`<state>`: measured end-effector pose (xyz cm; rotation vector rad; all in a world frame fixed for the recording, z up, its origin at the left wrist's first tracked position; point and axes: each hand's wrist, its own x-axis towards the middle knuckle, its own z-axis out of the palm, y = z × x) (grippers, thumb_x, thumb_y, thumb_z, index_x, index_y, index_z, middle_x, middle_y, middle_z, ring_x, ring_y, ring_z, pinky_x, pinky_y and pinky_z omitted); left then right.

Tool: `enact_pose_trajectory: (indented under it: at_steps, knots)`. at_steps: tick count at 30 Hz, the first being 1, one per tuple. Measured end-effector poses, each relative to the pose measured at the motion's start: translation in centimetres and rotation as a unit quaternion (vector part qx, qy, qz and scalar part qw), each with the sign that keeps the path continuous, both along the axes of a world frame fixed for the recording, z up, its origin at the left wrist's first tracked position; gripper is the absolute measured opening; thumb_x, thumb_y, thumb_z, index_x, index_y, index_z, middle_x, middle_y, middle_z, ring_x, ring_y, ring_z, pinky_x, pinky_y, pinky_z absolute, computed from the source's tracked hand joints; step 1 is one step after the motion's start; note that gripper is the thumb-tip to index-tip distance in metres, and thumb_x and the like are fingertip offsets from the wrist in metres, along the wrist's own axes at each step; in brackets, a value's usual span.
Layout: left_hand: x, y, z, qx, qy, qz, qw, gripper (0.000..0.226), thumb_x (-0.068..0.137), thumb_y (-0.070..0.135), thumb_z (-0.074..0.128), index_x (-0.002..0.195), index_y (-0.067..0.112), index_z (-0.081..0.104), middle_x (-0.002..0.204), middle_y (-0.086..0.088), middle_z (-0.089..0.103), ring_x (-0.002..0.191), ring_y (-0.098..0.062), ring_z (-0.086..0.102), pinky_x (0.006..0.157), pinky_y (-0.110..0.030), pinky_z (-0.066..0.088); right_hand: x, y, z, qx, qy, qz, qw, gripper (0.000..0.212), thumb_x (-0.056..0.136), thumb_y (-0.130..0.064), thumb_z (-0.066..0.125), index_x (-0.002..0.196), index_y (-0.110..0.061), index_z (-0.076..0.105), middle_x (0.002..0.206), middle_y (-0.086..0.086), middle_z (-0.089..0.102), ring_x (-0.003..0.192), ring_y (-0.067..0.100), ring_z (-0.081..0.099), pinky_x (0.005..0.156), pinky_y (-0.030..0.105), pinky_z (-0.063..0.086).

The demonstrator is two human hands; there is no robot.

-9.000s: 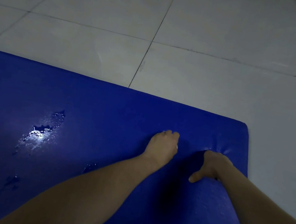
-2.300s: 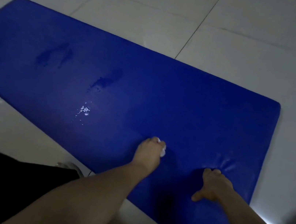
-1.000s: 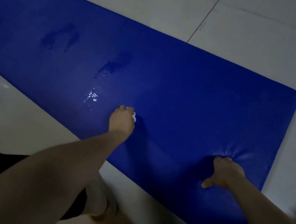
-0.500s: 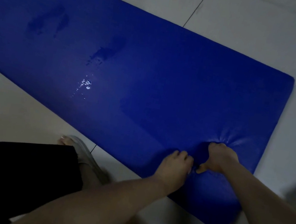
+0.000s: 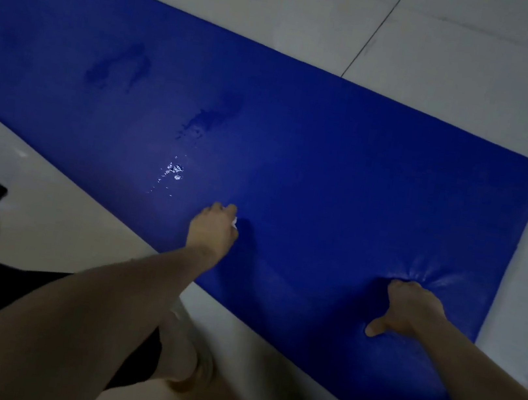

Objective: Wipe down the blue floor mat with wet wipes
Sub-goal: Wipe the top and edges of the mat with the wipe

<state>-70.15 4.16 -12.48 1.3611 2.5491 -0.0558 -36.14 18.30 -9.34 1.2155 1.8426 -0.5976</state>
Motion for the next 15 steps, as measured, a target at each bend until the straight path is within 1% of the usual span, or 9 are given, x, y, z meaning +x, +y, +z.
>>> enact_pose_trajectory:
  at_steps: [2,3,5,6,9,12,14,15]
  knots:
    - [0.2,-0.1,-0.2,0.014,-0.024,0.041,0.999,0.013,0.097,0.017,0.053,0.106,0.007,0.057,0.102,-0.017,0.06,0.083,-0.032,0.054,0.065,-0.036,0.038,-0.1,0.1,0.1,-0.001,0.002,0.001,1.0,0.097,0.056,-0.073,0.084,0.127,-0.018,0.047,0.13,0.004,0.049,0.112,0.021,0.055,0.088,0.035,0.053]
    - [0.9,-0.2,-0.5,0.027,-0.036,0.052,0.998,0.014,0.098,0.018,0.053,0.105,0.007,0.057,0.1,-0.016,0.061,0.08,-0.03,0.053,0.065,-0.036,0.04,-0.1,0.1,0.1,-0.001,0.002,0.001,1.0,0.095,0.056,-0.072,0.084,0.125,-0.018,0.048,0.129,0.004,0.05,0.111,0.02,0.055,0.086,0.035,0.053]
    - [3.1,-0.5,-0.8,0.053,-0.062,0.046,0.996,0.016,0.1,0.022,0.052,0.106,0.008,0.059,0.1,-0.013,0.063,0.081,-0.027,0.058,0.067,-0.038,0.047,-0.1,0.0,0.2,-0.002,0.001,-0.002,1.0,0.093,0.057,-0.071,0.085,0.124,-0.019,0.048,0.129,0.002,0.051,0.112,0.02,0.055,0.086,0.034,0.052]
    - [4.4,-0.6,-0.9,0.061,-0.071,0.033,0.995,0.017,0.101,0.024,0.051,0.107,0.01,0.059,0.101,-0.011,0.063,0.083,-0.027,0.059,0.068,-0.038,0.049,-0.1,0.0,0.1,-0.001,0.002,-0.002,1.0,0.092,0.057,-0.071,0.085,0.124,-0.019,0.048,0.129,0.002,0.051,0.113,0.02,0.055,0.087,0.034,0.052]
    - [9.0,-0.8,-0.5,0.051,-0.099,-0.026,0.993,0.018,0.102,0.028,0.048,0.108,0.013,0.057,0.1,-0.009,0.06,0.083,-0.025,0.057,0.066,-0.035,0.043,0.0,0.0,0.1,0.003,0.003,0.001,1.0,0.093,0.057,-0.071,0.085,0.124,-0.019,0.048,0.129,0.003,0.051,0.114,0.021,0.055,0.09,0.036,0.053]
    - [14.4,-1.5,-0.5,0.052,-0.129,-0.105,0.985,0.014,0.098,0.025,0.051,0.1,0.013,0.057,0.095,-0.012,0.059,0.082,-0.033,0.059,0.064,-0.04,0.046,0.0,0.0,0.0,0.006,0.001,0.006,1.0,0.096,0.055,-0.072,0.084,0.126,-0.019,0.048,0.13,0.003,0.051,0.114,0.021,0.055,0.093,0.037,0.053]
    - [18.3,-2.5,-0.7,0.062,-0.167,-0.187,0.966,0.013,0.098,0.025,0.053,0.097,0.012,0.058,0.092,-0.012,0.058,0.08,-0.033,0.059,0.062,-0.04,0.046,0.0,0.0,0.0,0.009,-0.001,0.008,1.0,0.096,0.056,-0.073,0.084,0.126,-0.019,0.048,0.131,0.003,0.051,0.115,0.021,0.055,0.092,0.037,0.053]
    - [20.0,-3.0,-0.7,0.041,-0.197,-0.226,0.953,0.015,0.099,0.026,0.051,0.1,0.013,0.058,0.095,-0.011,0.057,0.083,-0.03,0.057,0.064,-0.041,0.046,-0.1,-0.1,0.0,0.011,-0.001,0.007,1.0,0.095,0.056,-0.073,0.084,0.126,-0.019,0.047,0.131,0.004,0.051,0.114,0.021,0.055,0.092,0.037,0.053]
